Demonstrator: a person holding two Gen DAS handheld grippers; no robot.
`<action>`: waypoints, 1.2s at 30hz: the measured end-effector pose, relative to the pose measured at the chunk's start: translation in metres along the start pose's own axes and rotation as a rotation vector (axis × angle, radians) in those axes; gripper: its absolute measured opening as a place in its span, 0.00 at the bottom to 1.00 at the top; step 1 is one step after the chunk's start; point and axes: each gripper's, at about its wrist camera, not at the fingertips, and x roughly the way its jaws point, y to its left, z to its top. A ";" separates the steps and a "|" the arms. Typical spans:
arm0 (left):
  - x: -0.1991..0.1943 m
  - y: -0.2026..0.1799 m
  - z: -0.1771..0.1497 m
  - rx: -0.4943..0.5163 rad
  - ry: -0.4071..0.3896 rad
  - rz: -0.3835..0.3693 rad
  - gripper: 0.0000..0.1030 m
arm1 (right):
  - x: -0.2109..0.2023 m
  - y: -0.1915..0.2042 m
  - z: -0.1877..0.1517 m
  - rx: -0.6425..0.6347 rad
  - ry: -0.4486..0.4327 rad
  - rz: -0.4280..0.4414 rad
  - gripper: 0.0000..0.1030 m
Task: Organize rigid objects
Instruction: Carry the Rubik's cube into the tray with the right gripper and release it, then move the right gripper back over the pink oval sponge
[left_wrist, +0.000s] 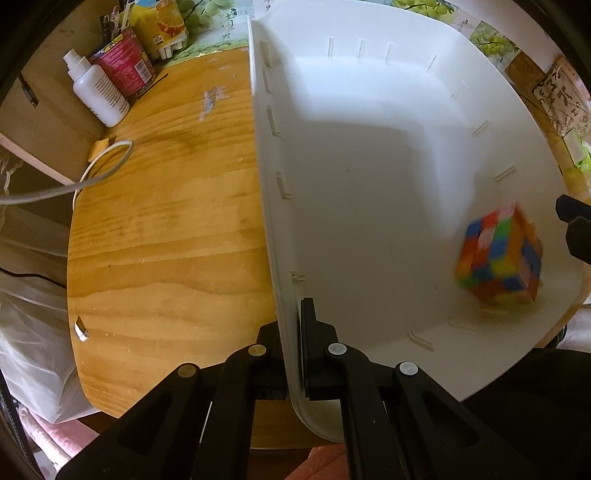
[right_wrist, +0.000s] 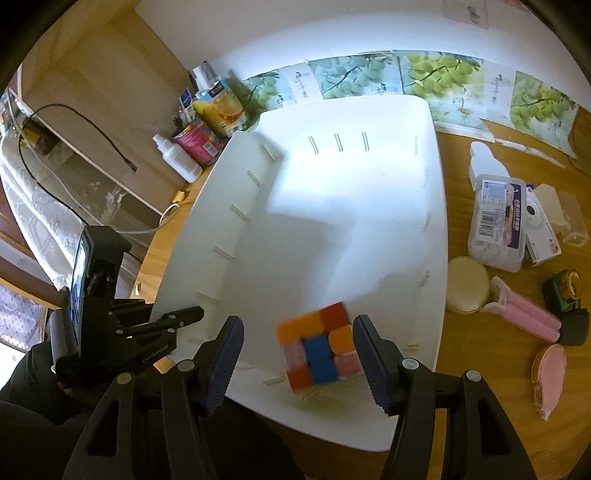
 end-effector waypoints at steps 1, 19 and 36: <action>-0.001 0.000 -0.003 0.000 -0.003 0.000 0.04 | 0.000 0.002 -0.001 -0.004 0.000 0.000 0.63; 0.001 0.004 -0.009 -0.096 0.000 0.018 0.07 | -0.036 -0.018 -0.026 0.000 -0.185 -0.101 0.73; -0.002 -0.011 -0.020 -0.235 0.004 0.113 0.09 | -0.071 -0.101 -0.064 -0.010 -0.321 -0.350 0.77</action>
